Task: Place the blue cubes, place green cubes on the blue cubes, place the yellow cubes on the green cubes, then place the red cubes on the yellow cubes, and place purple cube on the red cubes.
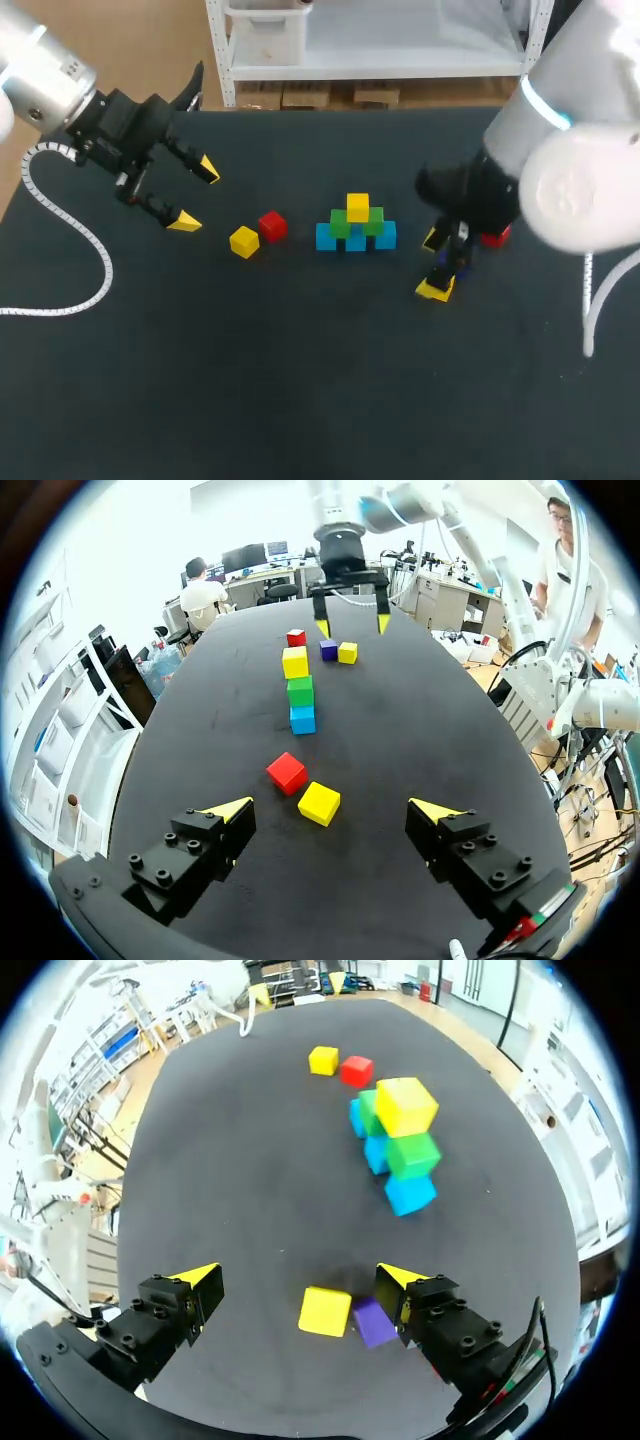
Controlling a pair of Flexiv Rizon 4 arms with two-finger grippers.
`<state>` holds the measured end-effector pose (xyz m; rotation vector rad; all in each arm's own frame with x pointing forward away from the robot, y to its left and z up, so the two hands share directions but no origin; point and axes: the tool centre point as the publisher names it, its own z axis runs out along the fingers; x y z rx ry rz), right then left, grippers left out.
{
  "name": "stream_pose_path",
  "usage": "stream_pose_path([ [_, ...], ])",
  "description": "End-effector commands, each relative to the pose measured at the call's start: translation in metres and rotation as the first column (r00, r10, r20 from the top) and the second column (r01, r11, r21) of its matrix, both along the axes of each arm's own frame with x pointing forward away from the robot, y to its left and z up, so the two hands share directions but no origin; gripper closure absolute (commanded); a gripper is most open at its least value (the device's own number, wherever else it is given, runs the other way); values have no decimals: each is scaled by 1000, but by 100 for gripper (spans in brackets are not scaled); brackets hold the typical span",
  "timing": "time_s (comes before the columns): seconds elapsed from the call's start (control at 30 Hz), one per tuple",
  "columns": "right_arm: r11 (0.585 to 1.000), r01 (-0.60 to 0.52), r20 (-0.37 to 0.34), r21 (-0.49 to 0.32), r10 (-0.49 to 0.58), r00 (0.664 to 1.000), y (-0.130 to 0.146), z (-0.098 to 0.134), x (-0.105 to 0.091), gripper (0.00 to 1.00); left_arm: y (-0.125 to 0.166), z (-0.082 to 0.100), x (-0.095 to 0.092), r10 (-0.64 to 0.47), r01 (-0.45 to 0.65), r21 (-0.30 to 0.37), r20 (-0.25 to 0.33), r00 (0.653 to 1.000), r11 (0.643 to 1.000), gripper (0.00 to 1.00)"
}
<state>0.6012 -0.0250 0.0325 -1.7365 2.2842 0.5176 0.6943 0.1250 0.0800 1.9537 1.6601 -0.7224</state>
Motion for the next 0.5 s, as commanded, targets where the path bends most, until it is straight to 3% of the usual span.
stream_pose_path([
  [0.03,1000,0,24,-30,1,1000,13,-16,2,0,0,-1,1,-2,2,0,-1,1000,1000,0],
  [0.37,993,28,34,-116,-25,999,-2,-34,10,0,0,-1,1,-2,2,0,-1,1000,1000,0],
  [0.5,988,61,41,-139,-56,998,-13,-31,11,0,0,-1,1,-2,2,0,-1,1000,1000,0],
])
